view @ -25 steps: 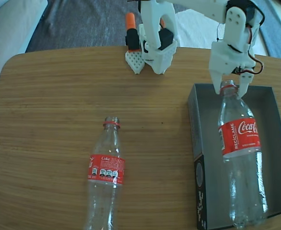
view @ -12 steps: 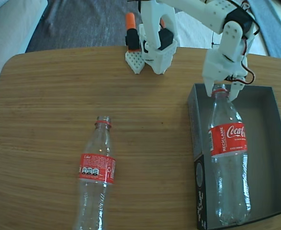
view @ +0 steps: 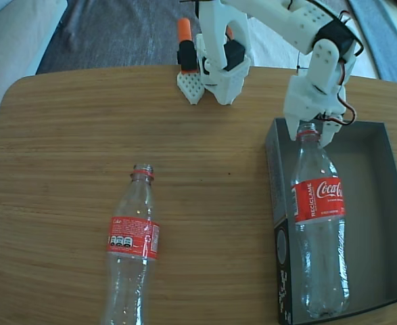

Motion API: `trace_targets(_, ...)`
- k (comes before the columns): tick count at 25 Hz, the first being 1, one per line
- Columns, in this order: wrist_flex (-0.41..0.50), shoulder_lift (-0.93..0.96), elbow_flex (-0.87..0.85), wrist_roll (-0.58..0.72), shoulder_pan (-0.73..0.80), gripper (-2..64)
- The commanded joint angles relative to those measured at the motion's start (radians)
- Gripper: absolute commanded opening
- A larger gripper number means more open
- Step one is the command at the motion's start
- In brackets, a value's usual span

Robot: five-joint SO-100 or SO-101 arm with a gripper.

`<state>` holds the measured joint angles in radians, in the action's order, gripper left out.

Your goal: Grasp the bottles and put them in the box.

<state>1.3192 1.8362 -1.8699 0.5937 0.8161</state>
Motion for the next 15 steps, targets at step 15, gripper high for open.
trace_targets(15, -0.078, 0.035, -0.048, -0.005, 0.009, -0.3)
